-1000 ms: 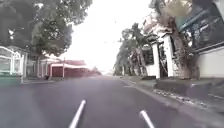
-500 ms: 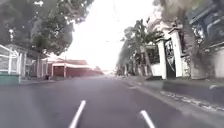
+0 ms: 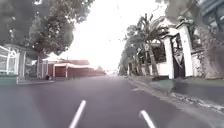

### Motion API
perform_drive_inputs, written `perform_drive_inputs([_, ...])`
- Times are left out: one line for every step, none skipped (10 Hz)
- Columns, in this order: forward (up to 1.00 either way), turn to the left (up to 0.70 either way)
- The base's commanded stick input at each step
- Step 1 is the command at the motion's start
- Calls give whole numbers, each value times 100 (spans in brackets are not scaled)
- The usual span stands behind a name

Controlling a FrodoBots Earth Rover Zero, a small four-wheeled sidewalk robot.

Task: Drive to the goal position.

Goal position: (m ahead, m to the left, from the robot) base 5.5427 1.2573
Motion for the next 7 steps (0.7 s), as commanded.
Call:
perform_drive_inputs([100, 0])
perform_drive_inputs([100, 0])
perform_drive_inputs([100, 0])
perform_drive_inputs([100, 0])
perform_drive_inputs([100, 0])
perform_drive_inputs([100, 0])
perform_drive_inputs([100, 0])
